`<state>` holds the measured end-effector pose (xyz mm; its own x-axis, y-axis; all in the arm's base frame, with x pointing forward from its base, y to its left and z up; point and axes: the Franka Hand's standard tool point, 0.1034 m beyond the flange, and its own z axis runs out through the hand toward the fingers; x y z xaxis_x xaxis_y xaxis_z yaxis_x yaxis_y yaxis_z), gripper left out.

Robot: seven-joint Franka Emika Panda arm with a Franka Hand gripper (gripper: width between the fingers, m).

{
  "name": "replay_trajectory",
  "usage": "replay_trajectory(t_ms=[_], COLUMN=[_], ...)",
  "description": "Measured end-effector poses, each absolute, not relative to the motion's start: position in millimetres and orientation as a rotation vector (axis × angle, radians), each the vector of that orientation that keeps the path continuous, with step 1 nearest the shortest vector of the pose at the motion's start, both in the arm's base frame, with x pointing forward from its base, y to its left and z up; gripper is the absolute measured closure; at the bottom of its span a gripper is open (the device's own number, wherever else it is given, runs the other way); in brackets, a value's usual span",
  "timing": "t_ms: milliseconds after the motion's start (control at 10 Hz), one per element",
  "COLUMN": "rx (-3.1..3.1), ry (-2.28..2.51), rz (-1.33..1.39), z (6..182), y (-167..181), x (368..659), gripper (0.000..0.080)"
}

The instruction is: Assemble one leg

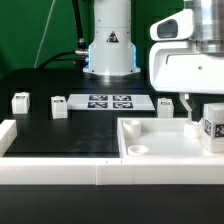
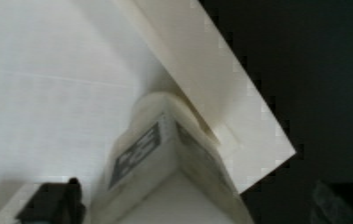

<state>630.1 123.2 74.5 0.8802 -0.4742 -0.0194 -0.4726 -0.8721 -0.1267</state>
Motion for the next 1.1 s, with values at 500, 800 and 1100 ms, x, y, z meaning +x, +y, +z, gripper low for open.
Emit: replay_trajectory(t_ms=[500,800,1100], rx=[-3.051,-3.050,-3.051], ry=[-0.032,-0.093,-0.052], rz=[-0.065,-0.079,-0.077], z=[74.2,73.3,73.3], y=[117.9,116.3,116.4], x=[630.5,630.8,630.8], gripper=[0.0151,0.0287,0.0510])
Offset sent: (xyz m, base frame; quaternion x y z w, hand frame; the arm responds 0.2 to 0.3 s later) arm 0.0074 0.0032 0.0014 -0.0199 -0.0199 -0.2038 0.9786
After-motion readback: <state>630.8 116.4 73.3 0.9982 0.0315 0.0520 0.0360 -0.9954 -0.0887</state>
